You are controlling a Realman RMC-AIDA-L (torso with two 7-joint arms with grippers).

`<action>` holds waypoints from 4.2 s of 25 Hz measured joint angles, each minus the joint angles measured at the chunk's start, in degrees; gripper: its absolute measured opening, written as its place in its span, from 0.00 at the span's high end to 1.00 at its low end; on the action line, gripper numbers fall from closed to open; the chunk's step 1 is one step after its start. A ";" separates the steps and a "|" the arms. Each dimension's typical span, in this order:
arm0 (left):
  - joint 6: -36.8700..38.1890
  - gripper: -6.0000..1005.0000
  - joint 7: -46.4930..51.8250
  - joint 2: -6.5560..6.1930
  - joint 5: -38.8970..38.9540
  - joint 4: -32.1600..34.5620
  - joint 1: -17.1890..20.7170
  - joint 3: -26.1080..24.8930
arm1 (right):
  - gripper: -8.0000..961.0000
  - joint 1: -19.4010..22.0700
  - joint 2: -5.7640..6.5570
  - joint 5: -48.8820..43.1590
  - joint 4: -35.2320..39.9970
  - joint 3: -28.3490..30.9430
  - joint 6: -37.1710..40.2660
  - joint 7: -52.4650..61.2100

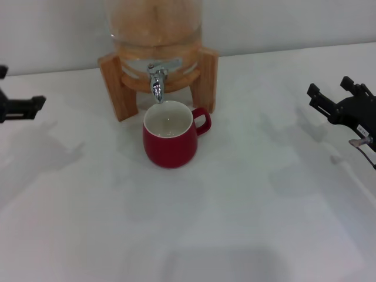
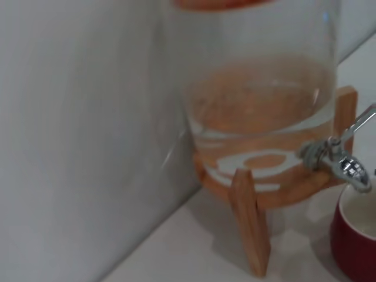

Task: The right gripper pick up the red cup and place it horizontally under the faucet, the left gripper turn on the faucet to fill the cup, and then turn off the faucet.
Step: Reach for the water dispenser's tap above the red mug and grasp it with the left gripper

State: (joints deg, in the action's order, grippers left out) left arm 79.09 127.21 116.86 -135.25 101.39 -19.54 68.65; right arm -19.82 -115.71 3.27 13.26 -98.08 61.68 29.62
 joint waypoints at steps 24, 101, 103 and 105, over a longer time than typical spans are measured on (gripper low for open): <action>2.50 0.15 -14.75 -0.10 11.55 -16.78 -16.30 -6.24 | 0.09 0.01 -0.13 0.16 0.67 -4.07 0.04 2.04; 7.23 0.15 -33.84 -1.31 12.71 -31.04 -23.26 -7.13 | 0.09 -0.70 0.08 4.56 3.79 -0.85 -3.83 -4.30; 7.15 0.15 -35.65 -1.38 12.71 -33.28 -24.00 -8.94 | 0.09 -0.76 0.07 4.56 3.79 -0.94 -3.92 -4.10; 7.13 0.15 -37.53 -1.64 12.71 -35.71 -24.92 -10.84 | 0.09 -0.81 0.03 4.56 3.79 -0.97 -4.04 -3.93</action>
State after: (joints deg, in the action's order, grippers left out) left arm 86.22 89.68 115.21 -122.54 65.68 -44.46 57.81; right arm -20.63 -115.68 7.83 17.05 -99.05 57.63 25.69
